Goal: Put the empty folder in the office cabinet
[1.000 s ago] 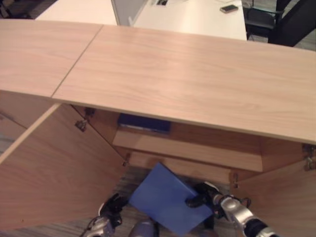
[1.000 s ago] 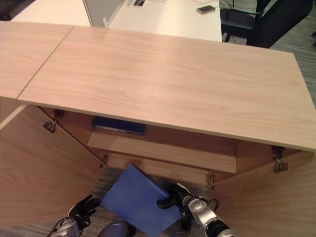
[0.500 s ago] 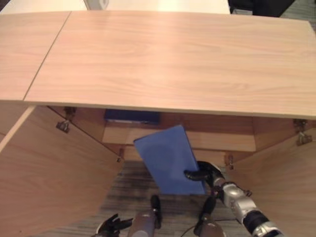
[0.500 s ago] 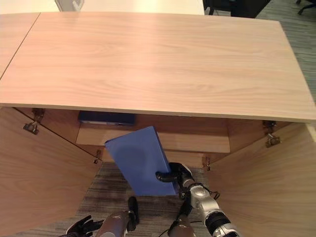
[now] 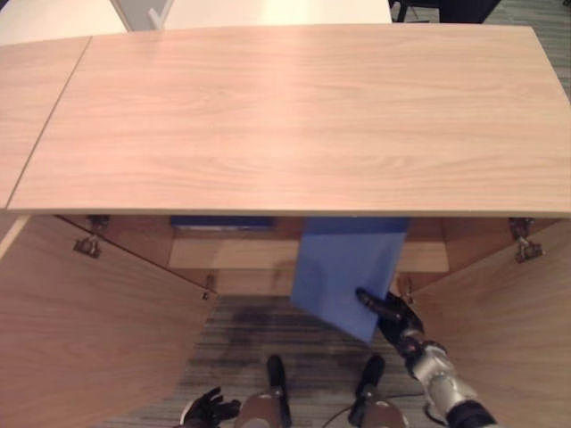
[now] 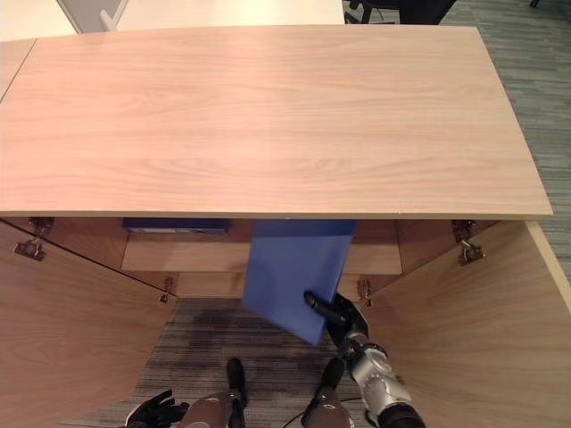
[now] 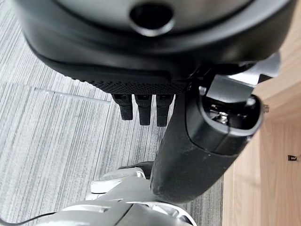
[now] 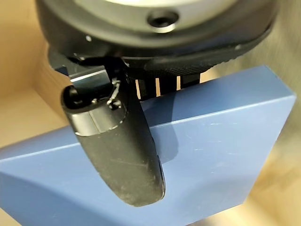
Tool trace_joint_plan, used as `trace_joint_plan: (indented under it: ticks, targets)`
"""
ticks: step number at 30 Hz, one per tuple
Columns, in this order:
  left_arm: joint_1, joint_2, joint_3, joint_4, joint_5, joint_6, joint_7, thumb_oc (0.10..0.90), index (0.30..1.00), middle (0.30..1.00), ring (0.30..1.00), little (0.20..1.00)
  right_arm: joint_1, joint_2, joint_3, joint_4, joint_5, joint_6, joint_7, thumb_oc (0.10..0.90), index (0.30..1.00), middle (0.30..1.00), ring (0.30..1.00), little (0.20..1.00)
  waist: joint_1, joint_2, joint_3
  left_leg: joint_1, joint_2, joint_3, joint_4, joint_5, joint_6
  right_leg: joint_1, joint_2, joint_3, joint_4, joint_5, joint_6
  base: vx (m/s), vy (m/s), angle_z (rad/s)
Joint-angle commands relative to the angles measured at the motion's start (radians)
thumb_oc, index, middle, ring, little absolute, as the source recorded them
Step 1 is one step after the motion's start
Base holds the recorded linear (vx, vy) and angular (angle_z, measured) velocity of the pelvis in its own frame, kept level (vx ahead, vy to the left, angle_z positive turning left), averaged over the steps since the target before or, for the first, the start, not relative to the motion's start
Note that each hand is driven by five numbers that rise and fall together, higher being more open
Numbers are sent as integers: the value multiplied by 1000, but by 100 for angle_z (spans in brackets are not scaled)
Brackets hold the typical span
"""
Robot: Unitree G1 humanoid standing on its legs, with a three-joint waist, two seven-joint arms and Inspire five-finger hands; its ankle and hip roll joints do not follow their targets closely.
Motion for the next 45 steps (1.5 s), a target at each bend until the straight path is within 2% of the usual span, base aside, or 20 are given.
trace_joint_plan:
  ticks: [1, 4, 6, 7, 9, 12, 13, 17, 21, 30, 35, 42, 45]
  targets:
    - [3, -4, -59, -3, -18, -13, 43, 800, 900, 900, 900, 900, -161, 39, -61, -171, 203, -200, -11, 400, 300, 300, 300, 300, 11, 5, 18, -82, 25, -127, 52, -82, -22, -62, -98, 79, 210, -160, 96, -149, -15, 9]
    - [-22, -3, -99, -30, -41, -19, 63, 800, 900, 900, 900, 900, -253, 60, -120, -173, 248, -247, -45, 400, 300, 300, 300, 300, 12, 22, 66, -155, 25, -150, 129, -95, -25, -108, -106, 90, 265, -181, 92, -135, -33, 18]
    - [-32, 7, -122, -50, -48, -20, 81, 800, 900, 900, 900, 900, -302, 79, -160, -220, 302, -307, -47, 400, 300, 300, 300, 300, 11, 37, 99, -230, 29, -173, 206, -108, -28, -144, -111, 98, 315, -207, 87, -133, -52, 16]
    - [-32, 8, -122, -50, -48, -19, 82, 800, 900, 900, 900, 900, -302, 80, -160, -221, 302, -308, -47, 400, 300, 300, 300, 300, 11, 37, 98, -233, 30, -174, 210, -110, -28, -147, -112, 98, 318, -209, 87, -85, -43, 16]
    - [-26, 18, -131, -61, -42, -16, 91, 800, 900, 900, 900, 900, -309, 77, -162, -273, 329, -362, -52, 400, 300, 300, 300, 300, 9, 46, 114, -291, 31, -188, 270, -123, -32, -180, -114, 111, 365, -233, 80, -66, -21, 18]
    - [-18, 23, -132, -62, -36, -11, 94, 800, 900, 900, 900, 900, -307, 92, -181, -301, 334, -384, -68, 400, 300, 300, 300, 300, 8, 52, 120, -336, 35, -194, 318, -138, -34, -222, -117, 124, 409, -249, 77, -69, -16, 7]
    - [-11, 27, -135, -69, -36, -12, 96, 800, 900, 900, 900, 900, -318, 101, -183, -316, 340, -409, -76, 400, 300, 300, 300, 300, 9, 57, 128, -357, 36, -197, 335, -141, -34, -238, -117, 132, 425, -257, 75, -66, -4, -1]
    - [17, 41, -151, -101, -37, -6, 113, 800, 900, 900, 900, 900, -384, 109, -196, -340, 315, -475, -159, 400, 300, 300, 300, 300, 17, 70, 139, -454, 41, -203, 415, -160, -34, -342, -117, 161, 515, -291, 60, -88, -3, -2]
    - [21, 50, -174, -114, -39, -6, 120, 800, 900, 900, 900, 900, -491, 102, -225, -306, 291, -494, -214, 400, 300, 300, 300, 300, 29, 79, 138, -550, 49, -210, 475, -173, -34, -449, -115, 195, 587, -318, 49, -67, 1, 2]
    - [29, 95, -232, -177, -64, -12, 130, 800, 900, 900, 900, 900, -749, -24, -187, -228, 210, -517, -300, 400, 300, 300, 300, 300, 63, 108, 159, -669, 48, -210, 552, -185, -26, -598, -112, 248, 700, -354, 29, -40, -6, -2]
    - [19, 114, -248, -196, -75, -12, 134, 800, 900, 900, 900, 900, -831, -37, -154, -167, 204, -497, -316, 400, 300, 300, 300, 300, 73, 116, 171, -673, 44, -201, 529, -176, -27, -613, -111, 250, 697, -353, 28, -4, -2, -1]
    - [15, 125, -255, -202, -78, -12, 133, 800, 900, 900, 900, 900, -868, -37, -149, -100, 231, -474, -306, 400, 300, 300, 300, 300, 78, 122, 172, -650, 39, -199, 486, -162, -31, -594, -105, 248, 671, -346, 29, 0, 0, 0]
    - [16, 139, -258, -203, -80, -18, 127, 800, 900, 900, 900, 900, -922, -58, -131, -29, 248, -443, -299, 400, 300, 300, 300, 300, 91, 134, 162, -627, 35, -201, 468, -157, -36, -576, -101, 248, 655, -346, 31, 14, -7, 0]
